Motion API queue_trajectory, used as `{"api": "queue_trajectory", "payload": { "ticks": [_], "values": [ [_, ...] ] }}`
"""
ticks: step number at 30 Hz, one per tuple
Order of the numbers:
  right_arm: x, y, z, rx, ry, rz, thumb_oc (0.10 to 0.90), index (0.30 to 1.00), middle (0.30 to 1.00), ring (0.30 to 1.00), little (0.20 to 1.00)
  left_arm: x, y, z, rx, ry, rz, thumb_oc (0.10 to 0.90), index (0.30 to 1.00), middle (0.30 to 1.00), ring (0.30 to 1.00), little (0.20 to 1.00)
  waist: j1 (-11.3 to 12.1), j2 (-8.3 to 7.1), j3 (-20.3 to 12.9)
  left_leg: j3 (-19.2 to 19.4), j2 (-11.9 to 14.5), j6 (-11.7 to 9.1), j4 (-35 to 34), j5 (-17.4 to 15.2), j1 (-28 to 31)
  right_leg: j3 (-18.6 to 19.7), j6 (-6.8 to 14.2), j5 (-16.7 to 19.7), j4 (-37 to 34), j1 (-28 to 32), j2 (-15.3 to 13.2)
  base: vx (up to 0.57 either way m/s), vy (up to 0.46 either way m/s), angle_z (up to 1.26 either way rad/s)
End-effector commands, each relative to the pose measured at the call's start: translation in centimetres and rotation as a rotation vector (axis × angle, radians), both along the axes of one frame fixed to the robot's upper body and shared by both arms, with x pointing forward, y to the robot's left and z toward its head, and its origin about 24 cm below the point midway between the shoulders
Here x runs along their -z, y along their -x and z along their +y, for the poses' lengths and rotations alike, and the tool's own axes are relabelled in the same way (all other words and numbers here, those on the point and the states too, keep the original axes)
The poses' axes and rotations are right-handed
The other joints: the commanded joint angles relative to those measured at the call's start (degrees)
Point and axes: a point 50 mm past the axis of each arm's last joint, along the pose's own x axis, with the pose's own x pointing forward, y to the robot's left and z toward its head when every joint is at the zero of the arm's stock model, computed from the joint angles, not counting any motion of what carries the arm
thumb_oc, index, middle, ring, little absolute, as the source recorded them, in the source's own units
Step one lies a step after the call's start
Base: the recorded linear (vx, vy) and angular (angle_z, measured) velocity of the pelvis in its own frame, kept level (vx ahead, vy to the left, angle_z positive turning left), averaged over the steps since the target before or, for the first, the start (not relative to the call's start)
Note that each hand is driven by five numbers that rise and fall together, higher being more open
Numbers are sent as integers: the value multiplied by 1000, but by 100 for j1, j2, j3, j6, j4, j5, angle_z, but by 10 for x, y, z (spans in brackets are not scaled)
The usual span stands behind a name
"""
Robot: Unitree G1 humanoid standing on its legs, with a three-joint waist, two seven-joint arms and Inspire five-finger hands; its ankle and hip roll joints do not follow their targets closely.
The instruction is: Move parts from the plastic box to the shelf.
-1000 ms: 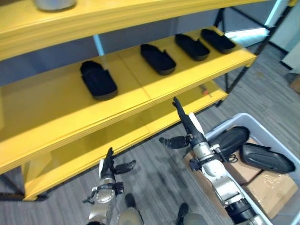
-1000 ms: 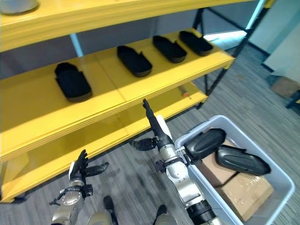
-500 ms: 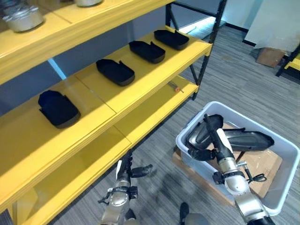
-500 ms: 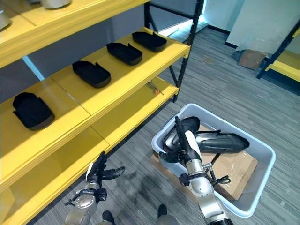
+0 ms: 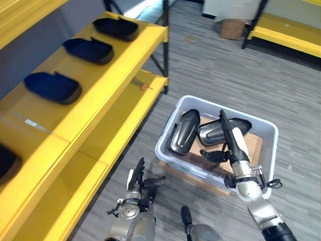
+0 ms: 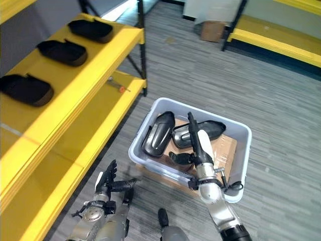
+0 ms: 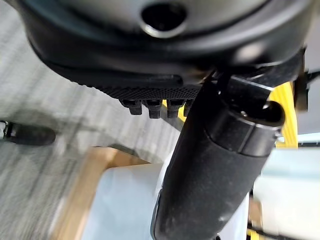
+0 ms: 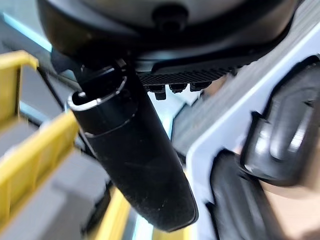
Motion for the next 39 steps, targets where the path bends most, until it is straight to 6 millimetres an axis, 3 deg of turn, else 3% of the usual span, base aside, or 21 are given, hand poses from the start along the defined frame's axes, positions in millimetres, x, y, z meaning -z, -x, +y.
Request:
{"api": "queue_trajectory", "payload": {
  "ticks": [1,3,4,9,11,14,15,16,19,20,22,25,27,29,33,39],
  "values": [
    [-47,-5,15,-100,-122,-210,900,1000,1000,1000,1000,-58,-33,17,-26,-36,-307,900,1000,1000,1000,1000,35,-306,-386,545,57,-117,310,278,-226,-570,-55,-278,250,216,-19,165,213,-123],
    [-47,-5,15,-103,-124,-205,900,1000,1000,1000,1000,-60,-34,19,-25,-49,-314,900,1000,1000,1000,1000,55,-328,-390,766,92,-107,364,223,-172,-493,-16,-313,309,192,-67,188,275,-76],
    [-46,-6,13,-99,-139,-187,900,1000,1000,1000,1000,-66,-38,25,-26,-69,-338,900,1000,1000,1000,1000,-14,-367,-442,1169,47,87,504,-34,-73,-362,160,-322,417,112,-268,159,272,-56],
    [-47,-5,11,-96,-133,-190,900,1000,1000,1000,1000,-68,-38,28,-17,-88,-344,900,1000,1000,1000,1000,-22,-363,-461,1425,-2,227,530,-180,-37,-227,312,-293,545,-53,-386,97,187,-44],
    [-48,-3,12,-103,-125,-194,900,1000,1000,1000,1000,-71,-39,31,-8,-115,-353,900,1000,1000,1000,1000,-70,-341,-414,1653,-51,351,540,-348,20,-102,489,-198,775,-296,-440,144,232,-42],
    [-47,-2,12,-103,-124,-192,900,1000,1000,1000,1000,-72,-41,31,3,-123,-354,900,1000,1000,1000,1000,-98,-331,-358,1753,-30,368,572,-405,27,-135,559,-135,988,-480,-424,60,93,-36],
    [-51,-3,16,-116,-117,-206,900,1000,1000,1000,1000,-75,-42,33,-2,-134,-361,900,1000,1000,1000,1000,-67,-322,-266,1964,39,362,537,-505,132,-584,681,63,1141,-730,-569,30,75,-19],
    [-51,-4,16,-116,-117,-207,900,1000,1000,1000,1000,-75,-42,33,-2,-134,-361,900,1000,1000,1000,1000,-53,-313,-284,1975,57,356,531,-488,107,-569,677,87,1135,-763,-552,11,31,-30],
    [-64,-12,28,-146,-121,-256,900,1000,1000,1000,1000,-79,-40,44,-46,-141,-377,900,1000,1000,1000,1000,151,-292,-167,2457,389,199,503,-567,207,-2128,731,929,604,-999,-1380,19,-134,-124],
    [-70,-16,31,-152,-123,-276,900,1000,1000,1000,1000,-78,-39,47,-67,-131,-379,900,1000,1000,1000,1000,170,-307,-129,2566,549,121,484,-542,210,-2307,745,1209,460,-1147,-1546,20,-266,-133],
    [-77,-19,31,-144,-116,-299,900,1000,1000,1000,1000,-81,-41,49,-85,-123,-394,900,1000,1000,1000,1000,111,-407,-25,2549,648,18,620,-548,94,-2242,858,1517,303,-1360,-1626,43,-248,-52],
    [-79,-18,26,-126,-111,-311,900,1000,1000,1000,1000,-82,-44,48,-81,-123,-394,900,1000,1000,1000,1000,94,-521,19,2499,713,-128,711,-510,-26,-2462,818,1135,197,-1302,-1558,58,-217,8],
    [-83,-18,21,-118,-97,-327,900,1000,1000,1000,1000,-81,-43,48,-85,-111,-390,900,1000,1000,1000,1000,24,-480,43,2379,930,-264,491,-279,1,-2671,708,756,509,-1412,-1365,119,-329,48],
    [-84,-19,20,-115,-67,-335,900,1000,1000,1000,1000,-82,-43,47,-71,-113,-393,900,1000,1000,1000,1000,15,-449,68,2361,1044,-321,372,-173,-15,-2804,668,605,597,-1469,-1288,53,-198,22],
    [-96,-27,25,-116,-14,-376,900,1000,1000,1000,1000,-81,-43,40,-42,-98,-389,900,1000,1000,1000,1000,6,-381,153,2272,1249,-475,-25,142,-54,-2968,577,395,697,-1616,-1083,48,-222,16],
    [-107,-46,38,-95,62,-400,900,1000,1000,1000,1000,-78,-46,26,-3,-79,-374,900,1000,1000,1000,1000,72,-302,318,2248,1355,-578,-25,218,-213,-3012,559,411,609,-1724,-970,66,-110,19]
  ]
}}
